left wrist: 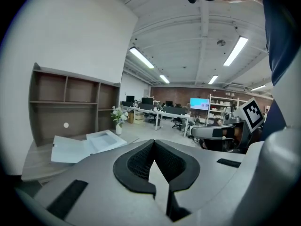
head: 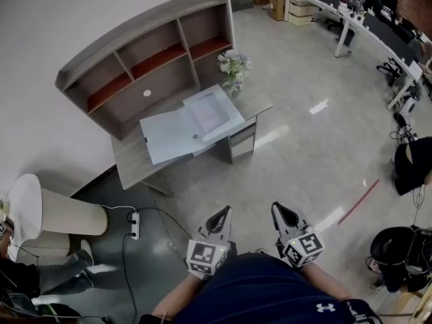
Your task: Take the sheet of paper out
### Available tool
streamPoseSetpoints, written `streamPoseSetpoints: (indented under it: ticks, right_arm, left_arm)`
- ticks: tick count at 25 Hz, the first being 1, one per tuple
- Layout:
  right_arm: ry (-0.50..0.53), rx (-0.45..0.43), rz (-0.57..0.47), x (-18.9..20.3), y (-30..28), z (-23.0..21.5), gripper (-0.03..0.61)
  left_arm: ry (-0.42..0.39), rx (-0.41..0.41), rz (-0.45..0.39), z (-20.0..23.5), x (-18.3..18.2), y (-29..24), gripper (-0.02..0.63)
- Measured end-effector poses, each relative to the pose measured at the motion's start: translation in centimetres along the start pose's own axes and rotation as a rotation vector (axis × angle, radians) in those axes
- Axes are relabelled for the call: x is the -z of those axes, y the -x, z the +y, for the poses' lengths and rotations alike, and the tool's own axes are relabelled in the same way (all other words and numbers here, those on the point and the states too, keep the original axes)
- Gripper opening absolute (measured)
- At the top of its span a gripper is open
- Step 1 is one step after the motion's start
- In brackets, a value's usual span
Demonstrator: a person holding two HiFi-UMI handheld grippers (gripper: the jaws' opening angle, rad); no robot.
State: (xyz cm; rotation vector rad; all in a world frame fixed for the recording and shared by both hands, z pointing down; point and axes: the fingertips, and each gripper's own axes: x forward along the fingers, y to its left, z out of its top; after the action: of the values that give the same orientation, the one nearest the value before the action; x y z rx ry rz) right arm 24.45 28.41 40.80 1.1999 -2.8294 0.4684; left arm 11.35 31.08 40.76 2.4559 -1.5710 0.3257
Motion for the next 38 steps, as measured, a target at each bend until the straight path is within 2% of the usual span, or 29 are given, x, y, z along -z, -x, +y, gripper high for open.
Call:
streamPoseSetpoints:
  ticks: [10, 15, 19, 22, 28, 34, 38]
  right_arm:
    - [-0.059, 0.182, -0.005, -1.3, -8.8, 0.6, 0.014]
    - [-0.06, 0.216, 0.012, -1.2, -12.5, 1.8, 0.014]
    - [-0.054, 0.227, 0.038, -1.3, -14.1, 2.3, 0.014]
    - [-0.046, 0.223, 0.052, -1.2, -15.4, 1.9, 0.014]
    - [-0.092, 0.179, 0.088, 0.1, -19.2, 0.2, 0.014]
    - [-0.121, 0.09, 0.08, -1.4, -25.6, -4.1, 0.014]
    - [-0.126, 0.038, 0.079, -2.5, -30.4, -8.0, 0.014]
  left_arm:
    - [0.001, 0.13, -0.014, 10.5, -1.8, -3.3, 0.014]
    - [0.017, 0.169, -0.018, 14.8, -1.6, -4.0, 0.014]
    - [0.057, 0.163, -0.017, 17.3, -1.2, -4.4, 0.014]
    - [0.08, 0.155, -0.018, 18.5, -0.8, -5.7, 0.014]
    - [0.086, 0.134, 0.019, 20.4, -0.6, -8.4, 0.014]
    - [0.093, 0.053, 0.061, 24.0, -1.2, -12.9, 0.014]
    - [0.085, 0.004, 0.077, 26.7, -1.5, -17.9, 0.014]
